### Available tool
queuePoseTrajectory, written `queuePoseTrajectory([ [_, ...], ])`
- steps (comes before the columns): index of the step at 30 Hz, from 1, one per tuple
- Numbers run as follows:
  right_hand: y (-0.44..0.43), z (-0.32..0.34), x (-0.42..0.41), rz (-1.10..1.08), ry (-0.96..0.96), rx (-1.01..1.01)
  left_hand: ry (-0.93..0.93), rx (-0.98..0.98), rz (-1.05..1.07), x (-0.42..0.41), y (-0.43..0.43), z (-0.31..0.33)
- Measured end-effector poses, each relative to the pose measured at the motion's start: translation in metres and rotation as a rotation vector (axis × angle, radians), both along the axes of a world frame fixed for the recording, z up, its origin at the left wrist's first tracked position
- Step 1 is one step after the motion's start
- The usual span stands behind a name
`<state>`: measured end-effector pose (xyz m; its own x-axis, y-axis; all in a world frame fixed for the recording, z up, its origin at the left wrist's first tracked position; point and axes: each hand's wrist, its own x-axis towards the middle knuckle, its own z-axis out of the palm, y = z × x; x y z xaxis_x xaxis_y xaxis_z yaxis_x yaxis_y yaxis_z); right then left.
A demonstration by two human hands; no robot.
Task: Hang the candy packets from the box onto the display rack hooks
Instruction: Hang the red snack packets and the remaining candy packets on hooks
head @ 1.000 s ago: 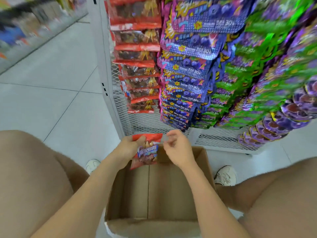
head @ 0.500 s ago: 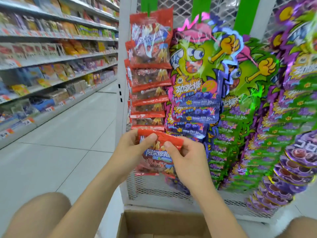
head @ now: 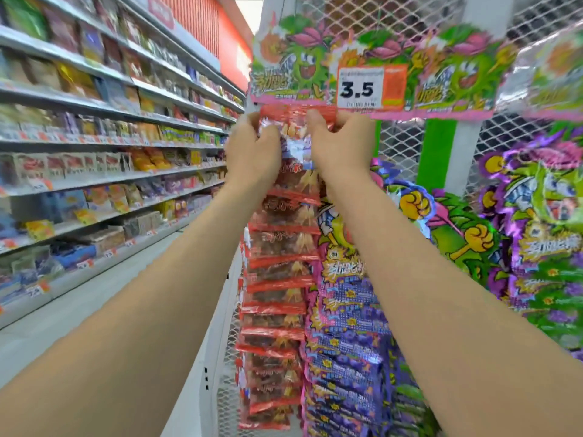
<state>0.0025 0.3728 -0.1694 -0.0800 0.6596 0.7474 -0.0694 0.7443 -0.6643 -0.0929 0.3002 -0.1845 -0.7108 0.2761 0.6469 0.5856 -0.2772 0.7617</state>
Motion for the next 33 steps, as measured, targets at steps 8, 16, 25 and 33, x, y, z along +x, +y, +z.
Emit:
queuePoseTrajectory([
  [8, 0.015, 0.034, -0.031, -0.007, 0.004, -0.135, -0.2, 0.058, -0.042, -0.011, 0.014, 0.026],
  [16, 0.016, 0.041, -0.029, -0.09, -0.082, -0.22, -0.305, 0.086, 0.008, -0.006, 0.013, 0.036],
  [25, 0.022, 0.019, -0.025, -0.145, -0.266, -0.089, -0.276, 0.012, -0.02, -0.001, 0.003, 0.018],
  [33, 0.005, 0.014, -0.009, -0.1, 0.014, 0.155, -0.462, -0.155, -0.367, 0.001, -0.014, 0.045],
])
